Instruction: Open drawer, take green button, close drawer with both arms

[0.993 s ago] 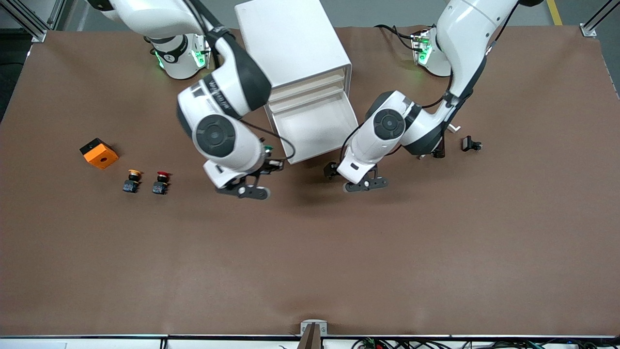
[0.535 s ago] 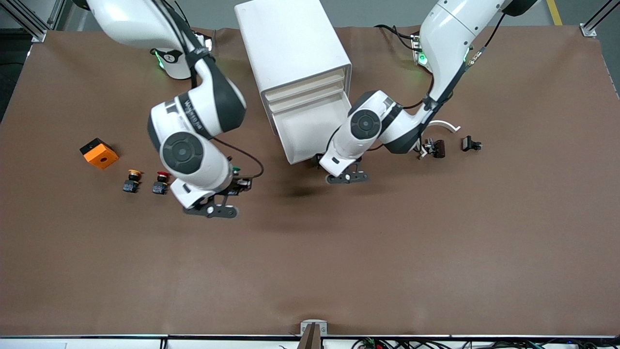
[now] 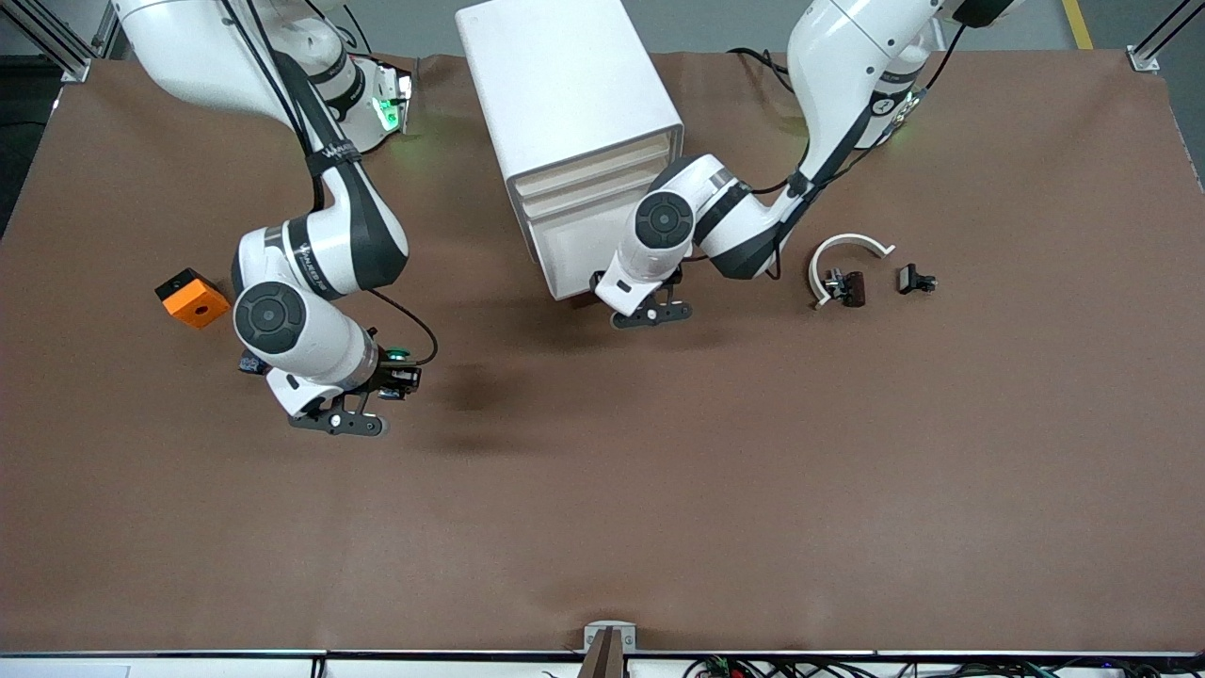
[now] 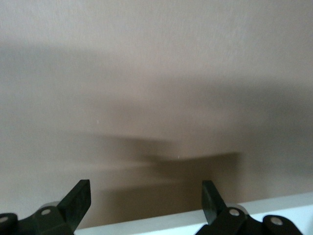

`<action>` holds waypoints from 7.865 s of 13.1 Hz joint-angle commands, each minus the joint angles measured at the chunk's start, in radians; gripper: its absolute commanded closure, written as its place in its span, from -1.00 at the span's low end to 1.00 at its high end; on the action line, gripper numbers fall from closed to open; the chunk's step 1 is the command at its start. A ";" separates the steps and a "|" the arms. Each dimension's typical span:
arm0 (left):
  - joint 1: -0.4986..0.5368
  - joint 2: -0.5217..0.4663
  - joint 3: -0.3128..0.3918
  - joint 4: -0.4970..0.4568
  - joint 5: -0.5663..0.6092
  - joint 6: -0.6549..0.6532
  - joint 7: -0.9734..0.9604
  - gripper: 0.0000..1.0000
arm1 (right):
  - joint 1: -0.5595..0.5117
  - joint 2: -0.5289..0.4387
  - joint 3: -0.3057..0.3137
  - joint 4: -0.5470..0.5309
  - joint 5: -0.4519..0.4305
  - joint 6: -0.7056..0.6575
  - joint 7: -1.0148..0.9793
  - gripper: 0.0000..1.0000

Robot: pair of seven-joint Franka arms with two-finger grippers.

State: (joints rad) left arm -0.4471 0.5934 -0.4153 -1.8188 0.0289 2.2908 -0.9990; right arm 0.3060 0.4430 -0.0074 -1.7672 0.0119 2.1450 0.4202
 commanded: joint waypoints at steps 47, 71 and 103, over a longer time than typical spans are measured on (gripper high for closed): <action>0.525 -0.507 0.162 0.243 0.085 -0.576 0.674 -1.00 | -0.125 -0.033 -0.019 -0.138 -0.053 -0.007 -0.026 -1.00; 0.445 -0.758 0.342 0.113 -0.009 -0.751 0.899 -1.00 | -0.346 -0.228 -0.008 0.522 -0.041 -1.014 -0.397 -1.00; 0.452 -0.730 0.331 0.164 -0.009 -0.752 0.902 -1.00 | -0.358 -0.556 0.012 0.189 -0.001 -0.763 -0.351 -1.00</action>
State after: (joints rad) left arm 0.0024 -0.1543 -0.0804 -1.6881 0.0344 1.5566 -0.1167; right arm -0.0248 -0.0877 -0.0132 -1.5802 -0.0061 1.3871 0.0628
